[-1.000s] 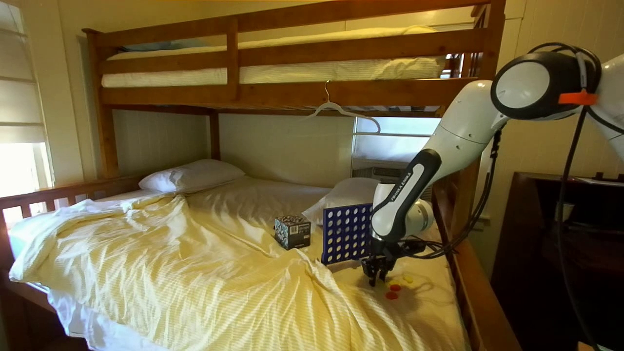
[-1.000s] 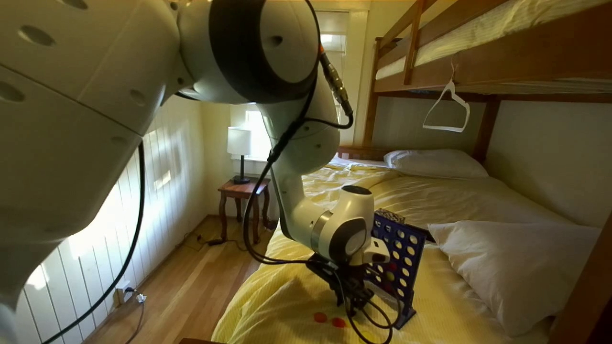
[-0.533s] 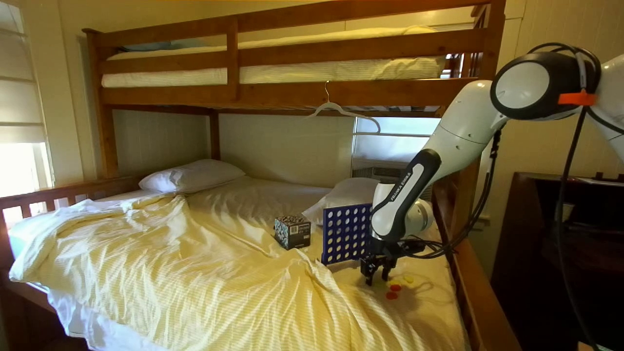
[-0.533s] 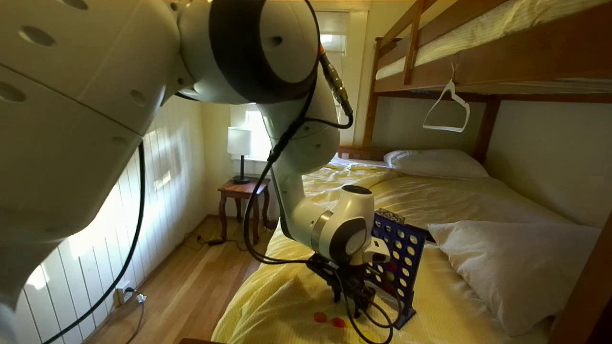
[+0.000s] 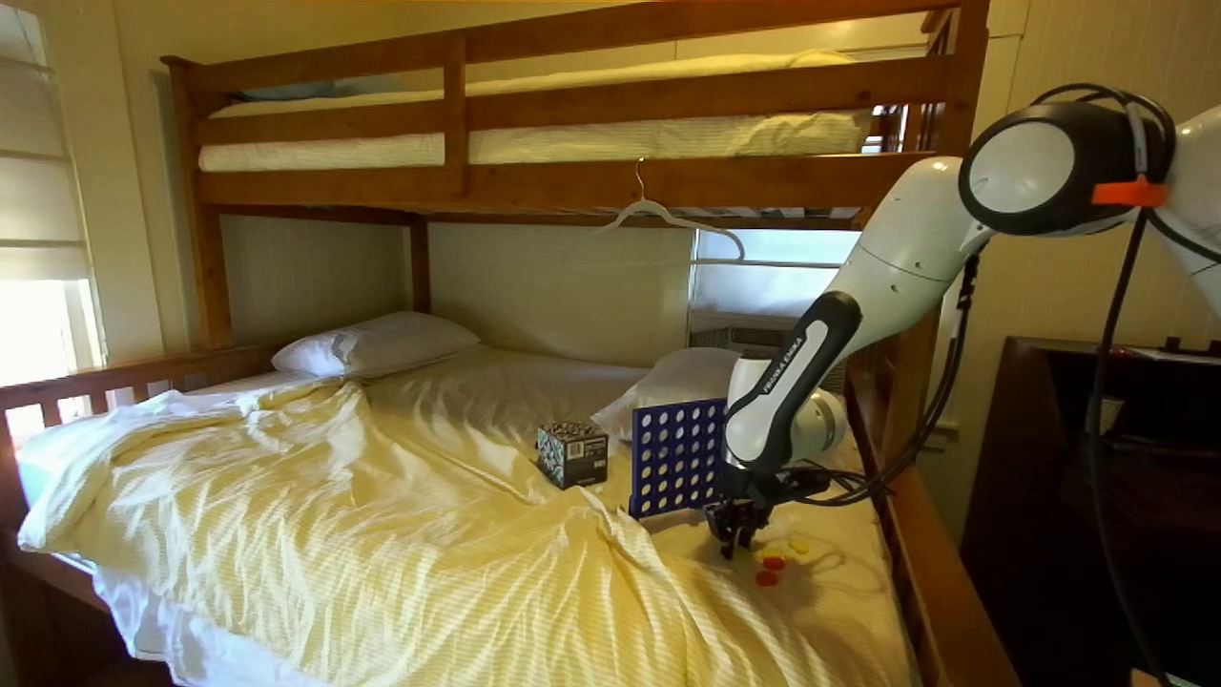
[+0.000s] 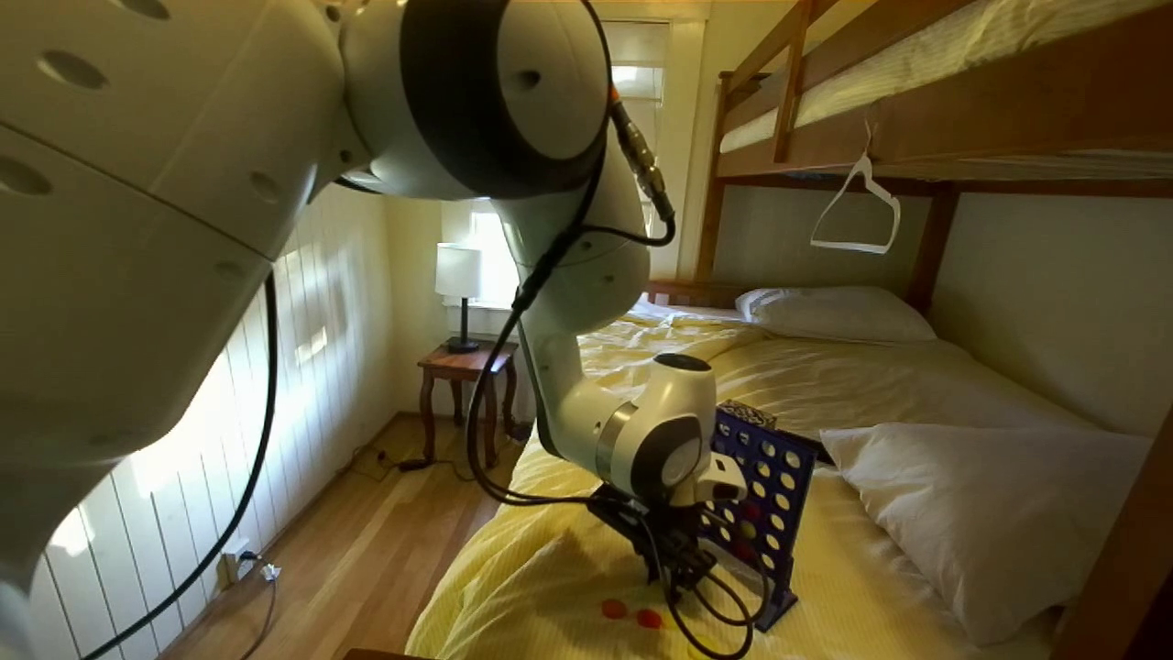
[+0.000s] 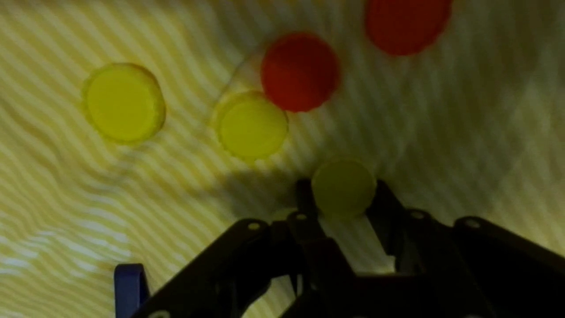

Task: Put the yellow chip into the connect four game

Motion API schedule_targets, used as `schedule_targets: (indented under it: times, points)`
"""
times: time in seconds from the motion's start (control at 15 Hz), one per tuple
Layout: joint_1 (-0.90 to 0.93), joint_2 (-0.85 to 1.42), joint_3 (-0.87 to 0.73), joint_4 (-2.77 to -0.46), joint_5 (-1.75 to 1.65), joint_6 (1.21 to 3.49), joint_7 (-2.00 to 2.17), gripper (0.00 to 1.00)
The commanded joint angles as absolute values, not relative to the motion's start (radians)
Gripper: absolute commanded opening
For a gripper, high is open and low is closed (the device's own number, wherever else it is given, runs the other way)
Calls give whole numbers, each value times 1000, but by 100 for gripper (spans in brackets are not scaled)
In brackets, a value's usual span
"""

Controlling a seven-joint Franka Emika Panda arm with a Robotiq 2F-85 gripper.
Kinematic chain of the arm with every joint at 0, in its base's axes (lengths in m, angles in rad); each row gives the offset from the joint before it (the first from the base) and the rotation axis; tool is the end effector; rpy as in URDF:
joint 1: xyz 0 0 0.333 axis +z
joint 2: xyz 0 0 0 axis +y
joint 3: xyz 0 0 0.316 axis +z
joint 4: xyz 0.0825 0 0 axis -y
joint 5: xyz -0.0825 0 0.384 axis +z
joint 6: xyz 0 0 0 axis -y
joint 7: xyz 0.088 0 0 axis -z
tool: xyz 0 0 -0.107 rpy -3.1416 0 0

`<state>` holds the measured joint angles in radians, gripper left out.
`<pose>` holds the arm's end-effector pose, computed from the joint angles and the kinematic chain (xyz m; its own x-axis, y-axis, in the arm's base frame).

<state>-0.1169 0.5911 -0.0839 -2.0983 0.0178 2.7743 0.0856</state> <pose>0.5717 -0.1178 0.1421 0.9557 -0.2801 0.0900 -0.2838 -0.9584 0.0313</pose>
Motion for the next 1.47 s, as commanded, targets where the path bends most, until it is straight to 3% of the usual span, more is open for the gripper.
schedule_targets:
  times: [0.0,0.47,0.93,1.4]
  points:
    - [-105,607,-97,-2075,15,2766,74,10]
    - [-114,529,-90,-2145,27,2813,71,10]
    - [-120,304,-97,-2362,32,3058,69,10]
    - [-61,157,-203,-2520,16,3341,94,10]
